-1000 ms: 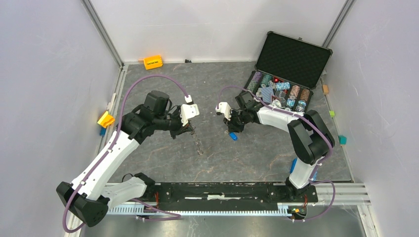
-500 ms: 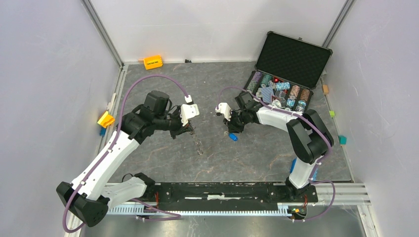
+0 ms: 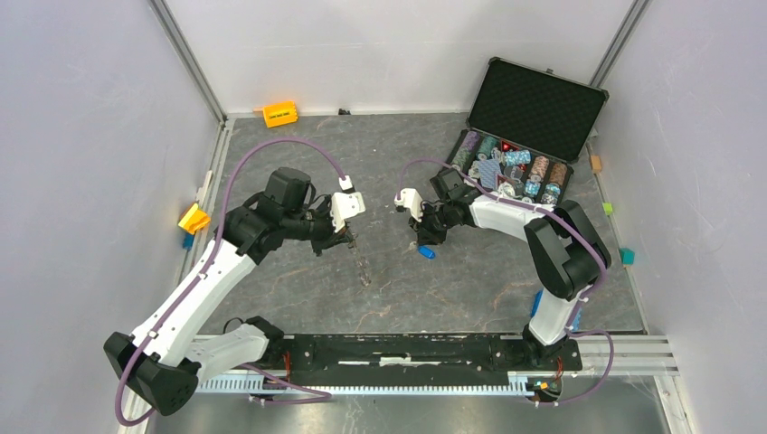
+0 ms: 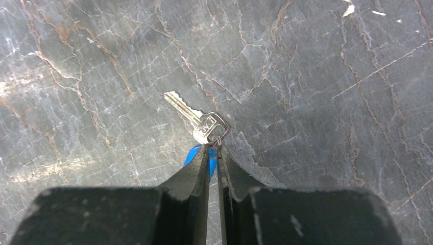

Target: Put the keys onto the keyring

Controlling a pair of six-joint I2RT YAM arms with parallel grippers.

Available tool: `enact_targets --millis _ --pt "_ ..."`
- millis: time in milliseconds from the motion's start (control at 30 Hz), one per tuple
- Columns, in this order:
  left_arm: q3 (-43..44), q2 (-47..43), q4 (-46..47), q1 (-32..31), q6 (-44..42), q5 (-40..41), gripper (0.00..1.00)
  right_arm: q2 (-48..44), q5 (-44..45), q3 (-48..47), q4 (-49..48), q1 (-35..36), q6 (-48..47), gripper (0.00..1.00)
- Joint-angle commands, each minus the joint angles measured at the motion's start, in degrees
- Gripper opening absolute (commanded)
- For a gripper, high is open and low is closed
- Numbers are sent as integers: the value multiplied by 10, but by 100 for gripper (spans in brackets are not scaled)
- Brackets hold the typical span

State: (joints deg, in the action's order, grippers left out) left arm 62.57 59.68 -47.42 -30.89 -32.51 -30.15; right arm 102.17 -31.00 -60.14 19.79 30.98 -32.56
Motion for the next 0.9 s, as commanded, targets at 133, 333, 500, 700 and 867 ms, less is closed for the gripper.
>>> enact_targets --millis 133,333,500,700,867 --pt "1 -14 28 0 -15 -14 2 -12 -31 -13 4 -2 17 15" --pt "1 -14 28 0 -15 -15 2 -20 -16 -15 -5 -2 31 19" --pt "1 -15 28 0 -16 -15 2 -21 10 -15 -15 -4 48 27" --pt "0 -16 28 0 -16 -15 2 -25 31 -11 -32 -13 71 34" --pt "-1 -18 28 0 -16 -15 2 -16 6 -12 -29 -20 81 36"
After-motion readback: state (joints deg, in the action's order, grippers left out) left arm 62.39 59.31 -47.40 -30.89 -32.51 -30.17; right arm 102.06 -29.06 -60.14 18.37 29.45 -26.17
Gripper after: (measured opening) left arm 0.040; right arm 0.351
